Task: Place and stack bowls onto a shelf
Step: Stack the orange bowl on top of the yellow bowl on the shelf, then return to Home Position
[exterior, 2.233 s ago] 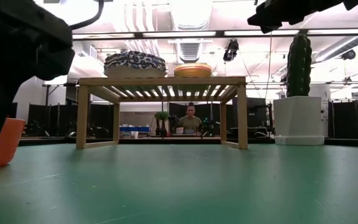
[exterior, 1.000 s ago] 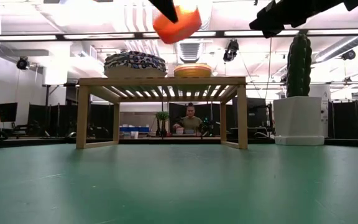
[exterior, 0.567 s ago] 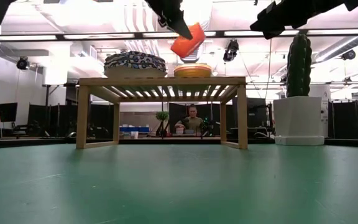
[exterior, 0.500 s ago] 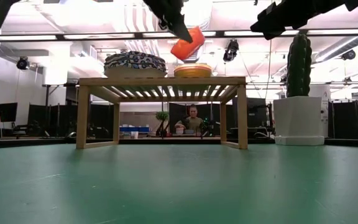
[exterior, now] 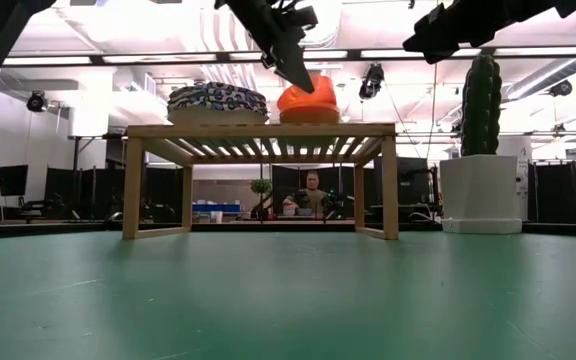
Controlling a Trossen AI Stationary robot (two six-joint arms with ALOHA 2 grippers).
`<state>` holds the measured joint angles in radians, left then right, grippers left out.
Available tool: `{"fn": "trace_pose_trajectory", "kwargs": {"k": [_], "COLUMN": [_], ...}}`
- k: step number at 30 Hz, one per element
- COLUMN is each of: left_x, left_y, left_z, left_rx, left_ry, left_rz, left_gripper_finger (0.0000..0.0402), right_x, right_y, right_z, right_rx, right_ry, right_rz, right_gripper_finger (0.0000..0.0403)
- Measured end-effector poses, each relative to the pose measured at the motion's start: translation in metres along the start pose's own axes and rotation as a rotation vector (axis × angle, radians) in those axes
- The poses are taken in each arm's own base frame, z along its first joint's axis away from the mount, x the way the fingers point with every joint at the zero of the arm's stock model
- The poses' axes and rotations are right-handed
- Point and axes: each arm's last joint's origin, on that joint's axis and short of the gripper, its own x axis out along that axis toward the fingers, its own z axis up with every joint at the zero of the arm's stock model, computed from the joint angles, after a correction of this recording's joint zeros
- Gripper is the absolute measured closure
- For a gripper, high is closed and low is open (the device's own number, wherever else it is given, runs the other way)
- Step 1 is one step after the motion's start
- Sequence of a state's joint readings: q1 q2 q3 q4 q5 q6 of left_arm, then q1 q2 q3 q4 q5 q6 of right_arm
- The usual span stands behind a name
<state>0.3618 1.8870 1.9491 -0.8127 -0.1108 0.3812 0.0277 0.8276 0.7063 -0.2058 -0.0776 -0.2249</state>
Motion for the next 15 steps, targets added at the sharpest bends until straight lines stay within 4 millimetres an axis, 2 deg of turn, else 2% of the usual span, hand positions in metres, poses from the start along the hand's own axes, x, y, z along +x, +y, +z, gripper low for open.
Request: {"fn": "trace_pose_trajectory", "kwargs": {"k": [4, 8, 15], "left_x": [-0.002, -0.014, -0.045], "left_y": [0.001, 0.000, -0.019], "left_z": [0.000, 0.005, 0.015], "left_rx": [-0.018, -0.017, -0.072], "left_ry": [0.006, 0.022, 0.087], "left_rz": [0.013, 0.012, -0.052], "left_gripper_finger": [0.0311, 0.0276, 0.0263], "right_x": [0.000, 0.000, 0.000], "right_y": [0.000, 0.000, 0.000], "right_z": [0.000, 0.000, 0.000], "right_rx": [-0.001, -0.001, -0.003], "right_ry": [0.000, 0.000, 0.000], "right_rz": [0.000, 0.000, 0.000], "right_gripper_finger": [0.0332, 0.0332, 0.0332]}}
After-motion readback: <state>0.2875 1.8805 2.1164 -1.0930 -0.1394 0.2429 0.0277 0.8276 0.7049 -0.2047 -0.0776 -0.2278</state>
